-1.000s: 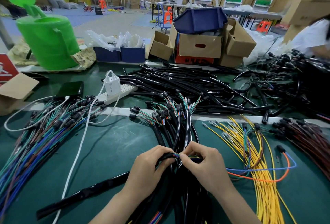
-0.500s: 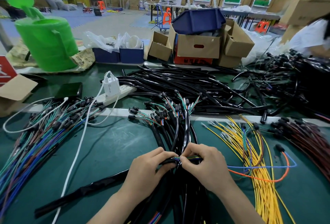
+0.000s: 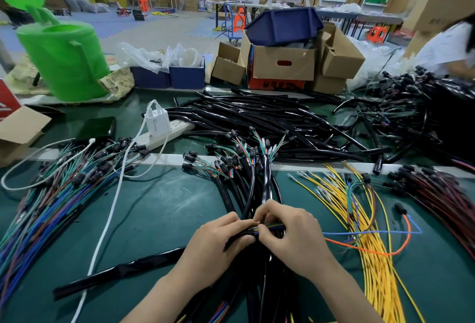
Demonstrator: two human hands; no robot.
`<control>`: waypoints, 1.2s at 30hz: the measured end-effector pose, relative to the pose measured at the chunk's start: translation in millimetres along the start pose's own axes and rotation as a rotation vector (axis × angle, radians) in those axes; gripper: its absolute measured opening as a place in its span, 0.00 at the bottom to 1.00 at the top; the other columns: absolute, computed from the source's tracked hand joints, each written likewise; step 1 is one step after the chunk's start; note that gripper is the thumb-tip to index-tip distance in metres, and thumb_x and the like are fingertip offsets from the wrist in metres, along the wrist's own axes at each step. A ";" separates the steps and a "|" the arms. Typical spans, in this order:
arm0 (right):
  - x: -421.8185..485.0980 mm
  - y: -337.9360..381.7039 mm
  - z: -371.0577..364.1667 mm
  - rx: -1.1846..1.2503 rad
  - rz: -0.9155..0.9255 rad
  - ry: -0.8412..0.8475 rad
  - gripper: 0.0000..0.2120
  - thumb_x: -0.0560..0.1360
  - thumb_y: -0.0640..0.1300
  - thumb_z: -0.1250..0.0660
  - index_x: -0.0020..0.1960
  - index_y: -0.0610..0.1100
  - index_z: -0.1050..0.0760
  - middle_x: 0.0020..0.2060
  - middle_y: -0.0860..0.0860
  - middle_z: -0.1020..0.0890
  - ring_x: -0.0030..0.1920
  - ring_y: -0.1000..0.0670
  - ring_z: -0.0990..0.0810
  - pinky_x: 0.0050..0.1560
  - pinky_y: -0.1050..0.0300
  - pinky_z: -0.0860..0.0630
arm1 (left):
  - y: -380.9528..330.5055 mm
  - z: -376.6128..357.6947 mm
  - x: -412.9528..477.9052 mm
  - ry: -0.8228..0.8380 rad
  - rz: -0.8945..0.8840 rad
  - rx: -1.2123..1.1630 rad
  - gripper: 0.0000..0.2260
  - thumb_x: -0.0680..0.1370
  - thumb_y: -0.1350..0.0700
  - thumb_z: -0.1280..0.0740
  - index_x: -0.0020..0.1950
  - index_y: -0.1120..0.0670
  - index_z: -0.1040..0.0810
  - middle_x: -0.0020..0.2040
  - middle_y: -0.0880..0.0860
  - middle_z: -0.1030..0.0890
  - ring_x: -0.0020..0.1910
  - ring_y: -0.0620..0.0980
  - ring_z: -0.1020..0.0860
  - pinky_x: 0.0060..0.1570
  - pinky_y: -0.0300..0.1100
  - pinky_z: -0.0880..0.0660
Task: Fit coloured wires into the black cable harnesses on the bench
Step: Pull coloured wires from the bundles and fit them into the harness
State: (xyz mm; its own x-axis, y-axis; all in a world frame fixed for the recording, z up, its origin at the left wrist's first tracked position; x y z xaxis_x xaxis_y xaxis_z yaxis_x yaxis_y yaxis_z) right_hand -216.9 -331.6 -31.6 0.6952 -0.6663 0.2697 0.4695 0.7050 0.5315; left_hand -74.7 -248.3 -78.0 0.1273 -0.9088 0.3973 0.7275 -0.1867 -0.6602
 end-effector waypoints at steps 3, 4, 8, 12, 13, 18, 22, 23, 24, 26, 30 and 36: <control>0.2 1.3 -2.6 0.055 0.006 0.023 0.03 0.69 0.51 0.36 0.40 0.54 0.30 0.34 0.58 0.21 0.37 0.56 0.23 0.42 0.53 0.26 | -0.1 -0.8 0.9 -0.007 -0.006 0.001 0.14 0.77 0.42 0.40 0.60 0.43 0.26 0.41 0.43 0.27 0.37 0.41 0.26 0.39 0.42 0.26; 0.3 1.9 -2.4 0.079 0.009 0.031 0.04 0.69 0.49 0.35 0.39 0.53 0.30 0.33 0.58 0.22 0.37 0.56 0.23 0.42 0.53 0.26 | -0.5 -0.8 1.5 -0.005 -0.008 0.003 0.13 0.77 0.42 0.40 0.60 0.43 0.27 0.41 0.43 0.26 0.38 0.41 0.26 0.39 0.41 0.26; 1.7 3.4 -3.6 0.199 0.051 0.088 0.03 0.68 0.43 0.34 0.39 0.50 0.28 0.32 0.60 0.23 0.36 0.57 0.24 0.40 0.58 0.27 | -0.5 0.7 1.4 -0.004 -0.013 -0.015 0.14 0.78 0.44 0.39 0.55 0.49 0.20 0.41 0.43 0.25 0.39 0.41 0.24 0.40 0.40 0.27; 4.8 2.1 -2.2 0.245 0.125 0.084 0.07 0.66 0.36 0.36 0.42 0.45 0.26 0.38 0.56 0.25 0.39 0.59 0.27 0.42 0.69 0.33 | -2.0 3.8 2.3 -0.008 -0.019 -0.013 0.12 0.78 0.50 0.37 0.55 0.55 0.19 0.41 0.46 0.23 0.40 0.41 0.25 0.42 0.36 0.28; 4.9 2.5 -2.1 0.250 0.128 0.068 0.08 0.66 0.36 0.38 0.42 0.44 0.27 0.38 0.55 0.26 0.39 0.58 0.27 0.42 0.69 0.33 | -4.3 4.7 2.8 0.008 -0.023 0.003 0.13 0.79 0.49 0.38 0.55 0.55 0.20 0.42 0.47 0.23 0.41 0.42 0.24 0.42 0.37 0.27; -3.3 14.8 -15.1 0.231 0.236 0.087 0.15 0.62 0.34 0.41 0.47 0.46 0.35 0.41 0.54 0.32 0.41 0.55 0.32 0.43 0.66 0.33 | -14.6 7.0 -1.4 0.124 -0.077 0.278 0.24 0.78 0.41 0.51 0.58 0.53 0.22 0.49 0.49 0.21 0.46 0.53 0.21 0.40 0.50 0.25; -2.3 16.4 -17.4 0.176 0.223 0.051 0.13 0.65 0.38 0.40 0.48 0.48 0.35 0.40 0.56 0.32 0.39 0.55 0.32 0.41 0.64 0.33 | -17.7 15.7 0.8 0.128 -0.038 0.354 0.27 0.76 0.39 0.55 0.56 0.53 0.23 0.49 0.48 0.21 0.46 0.54 0.21 0.41 0.51 0.25; -1.2 12.9 -16.7 0.102 0.209 0.015 0.12 0.66 0.40 0.39 0.48 0.48 0.35 0.39 0.56 0.30 0.39 0.54 0.31 0.40 0.61 0.33 | -18.6 20.4 2.4 0.107 -0.027 0.353 0.26 0.76 0.39 0.54 0.54 0.53 0.23 0.47 0.48 0.21 0.46 0.53 0.21 0.41 0.51 0.25; 0.1 7.9 -14.9 0.007 0.181 -0.019 0.11 0.68 0.43 0.38 0.49 0.49 0.34 0.38 0.55 0.28 0.39 0.51 0.28 0.40 0.57 0.33 | -19.6 26.9 3.4 0.065 -0.010 0.337 0.24 0.76 0.38 0.52 0.51 0.51 0.23 0.45 0.47 0.21 0.45 0.52 0.21 0.41 0.50 0.25; 3.3 -4.0 -7.1 -0.153 0.080 -0.078 0.10 0.73 0.49 0.37 0.52 0.49 0.35 0.35 0.53 0.26 0.40 0.46 0.24 0.39 0.52 0.33 | -18.7 44.3 4.9 -0.021 0.063 0.290 0.15 0.79 0.39 0.45 0.46 0.47 0.25 0.38 0.45 0.22 0.40 0.50 0.23 0.40 0.48 0.26; 7.0 -11.1 8.4 -0.408 0.004 -0.189 0.16 0.68 0.58 0.27 0.38 0.49 0.31 0.24 0.50 0.24 0.29 0.44 0.22 0.29 0.57 0.38 | -23.1 74.2 5.9 0.152 0.164 0.244 0.14 0.74 0.38 0.49 0.41 0.46 0.32 0.31 0.48 0.26 0.32 0.49 0.28 0.38 0.47 0.29; 9.9 21.5 8.9 -0.663 0.194 -0.148 0.22 0.52 0.59 0.21 0.29 0.48 0.29 0.18 0.51 0.26 0.19 0.48 0.26 0.21 0.64 0.37 | -45.6 78.2 18.1 0.437 0.101 0.655 0.14 0.81 0.42 0.51 0.53 0.49 0.32 0.41 0.48 0.24 0.46 0.54 0.24 0.43 0.47 0.31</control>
State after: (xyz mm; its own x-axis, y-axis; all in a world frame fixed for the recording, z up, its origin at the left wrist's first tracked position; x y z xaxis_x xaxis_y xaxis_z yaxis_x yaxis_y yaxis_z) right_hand -204.8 -325.2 -10.3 0.7410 -0.5062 0.4411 0.6097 0.7826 -0.1261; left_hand -52.8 -227.1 9.1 0.0369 -0.9991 -0.0204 0.9924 0.0390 -0.1165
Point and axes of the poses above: each hand's wrist, its own x-axis towards the middle knuckle, its own z-axis out of the back of the hand, y = z × x, the point moved 2 cm from there along x, towards the middle knuckle
